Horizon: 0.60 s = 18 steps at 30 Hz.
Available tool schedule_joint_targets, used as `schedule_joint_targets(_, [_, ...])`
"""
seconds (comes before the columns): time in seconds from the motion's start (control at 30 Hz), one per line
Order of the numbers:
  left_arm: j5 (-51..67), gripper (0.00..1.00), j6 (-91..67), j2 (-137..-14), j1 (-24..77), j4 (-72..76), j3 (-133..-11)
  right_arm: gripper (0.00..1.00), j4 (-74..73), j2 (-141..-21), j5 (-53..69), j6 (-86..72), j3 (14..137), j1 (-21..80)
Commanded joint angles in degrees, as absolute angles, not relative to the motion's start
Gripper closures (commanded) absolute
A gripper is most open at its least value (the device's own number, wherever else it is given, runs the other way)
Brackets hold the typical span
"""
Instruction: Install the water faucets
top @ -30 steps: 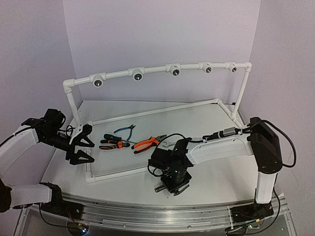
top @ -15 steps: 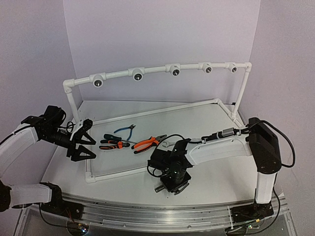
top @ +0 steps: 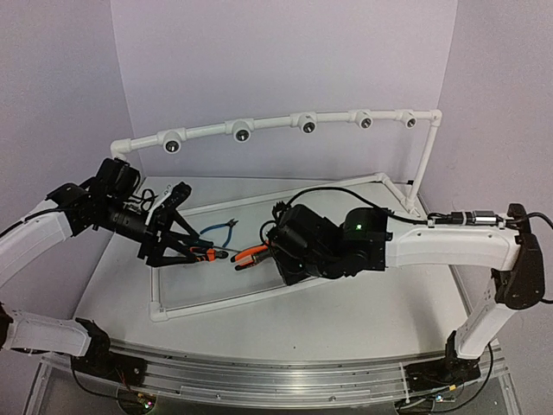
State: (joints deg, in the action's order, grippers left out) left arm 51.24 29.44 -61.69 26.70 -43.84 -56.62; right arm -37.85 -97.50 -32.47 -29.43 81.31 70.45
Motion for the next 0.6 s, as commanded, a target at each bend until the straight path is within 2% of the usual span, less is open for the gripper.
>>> schedule_joint_targets(0.0, [45.7,0.25,14.5,-65.8,33.5,-33.7,-65.8,1.00,-25.8,-97.0,-47.2,-23.2,86.9,72.9])
schedule_joint_targets(0.1, [41.8,0.23,8.4,-69.7,35.9,-31.9,-69.7,1.00,-18.5,-97.9,-49.0,-19.1,88.8,73.4])
schedule_joint_targets(0.3, [39.8,0.20,4.1,-73.7,37.6,-30.3,-73.6,1.00,-15.0,-100.1,-49.1,-14.5,92.5,73.6])
schedule_joint_targets(0.43, [37.8,0.30,2.1,-75.8,38.5,-29.0,-74.3,1.00,-13.2,-101.4,-48.8,-12.7,93.5,73.7])
schedule_joint_targets(0.57, [38.3,0.48,1.7,-76.9,38.8,-27.9,-75.8,1.00,-12.3,-101.9,-48.5,-11.7,94.0,73.7])
